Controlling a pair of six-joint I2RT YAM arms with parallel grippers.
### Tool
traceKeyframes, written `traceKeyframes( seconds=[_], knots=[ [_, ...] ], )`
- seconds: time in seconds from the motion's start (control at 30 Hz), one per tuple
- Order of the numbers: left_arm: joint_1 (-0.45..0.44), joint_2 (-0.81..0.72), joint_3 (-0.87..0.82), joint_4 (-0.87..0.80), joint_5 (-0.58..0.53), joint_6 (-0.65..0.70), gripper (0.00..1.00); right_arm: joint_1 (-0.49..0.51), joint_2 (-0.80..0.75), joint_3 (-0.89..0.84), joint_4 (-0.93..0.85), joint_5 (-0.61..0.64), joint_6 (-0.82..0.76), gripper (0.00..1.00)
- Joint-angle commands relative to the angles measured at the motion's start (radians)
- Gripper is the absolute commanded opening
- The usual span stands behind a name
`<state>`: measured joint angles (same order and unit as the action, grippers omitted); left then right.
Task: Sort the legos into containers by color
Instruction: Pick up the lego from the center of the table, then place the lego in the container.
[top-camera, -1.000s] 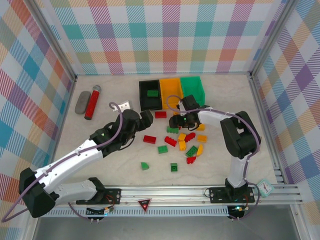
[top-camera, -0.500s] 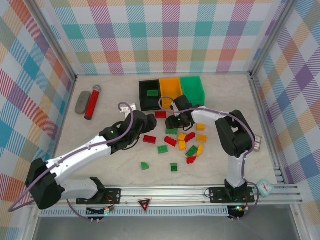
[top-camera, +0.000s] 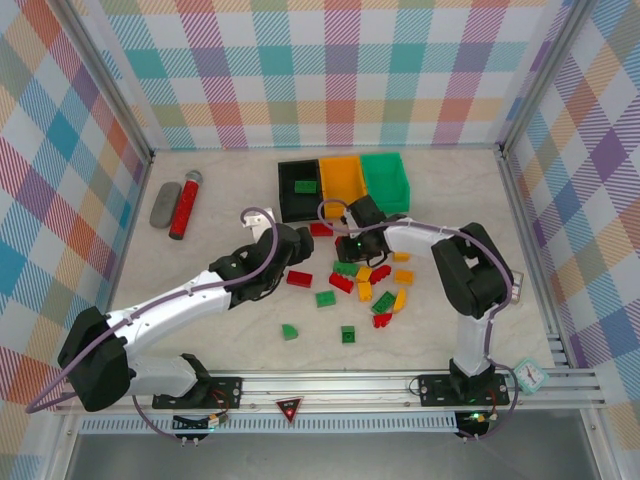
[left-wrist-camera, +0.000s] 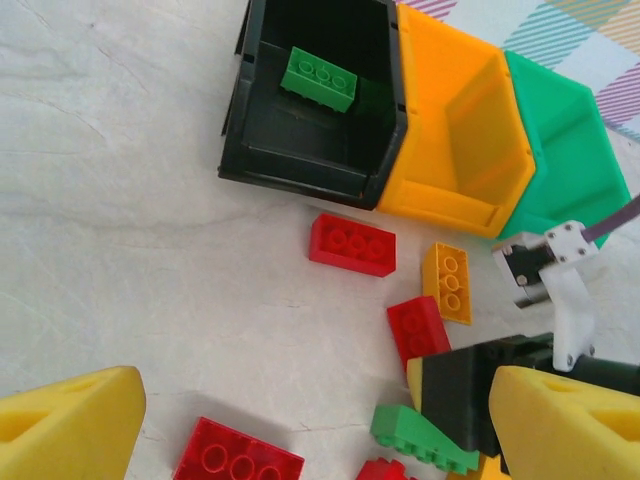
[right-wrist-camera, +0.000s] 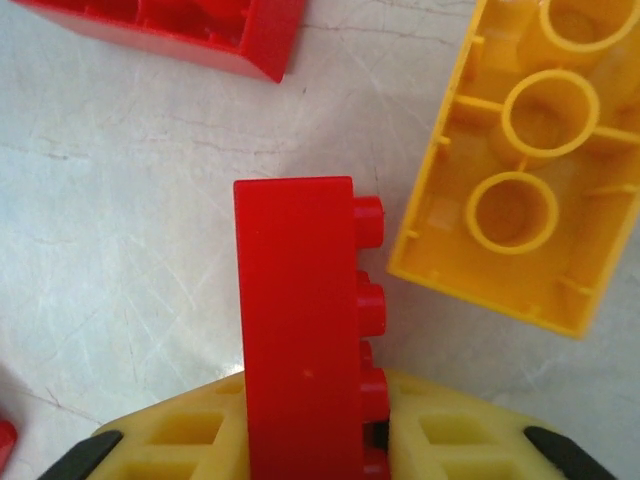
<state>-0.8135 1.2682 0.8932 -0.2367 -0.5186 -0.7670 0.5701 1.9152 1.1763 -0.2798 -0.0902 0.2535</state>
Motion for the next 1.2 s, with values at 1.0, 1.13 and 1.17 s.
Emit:
traceKeyframes(
  seconds=[1.0, 1.13, 1.17],
  knots=[
    [0.000, 0.051, 0.069, -0.153, -0.076, 0.011, 0.88, -0.041, 0.170, 0.637, -0.279, 0.144, 0.016, 0.45],
    [0.001, 0.042, 0.067, -0.164, -0.092, 0.014, 0.88, -0.041, 0.084, 0.495, -0.214, 0.139, 0.031, 0.53],
    [0.002, 0.042, 0.069, -0.166, -0.093, 0.014, 0.88, -0.041, 0.054, 0.451, -0.199, 0.140, 0.035, 0.54]
  ],
)
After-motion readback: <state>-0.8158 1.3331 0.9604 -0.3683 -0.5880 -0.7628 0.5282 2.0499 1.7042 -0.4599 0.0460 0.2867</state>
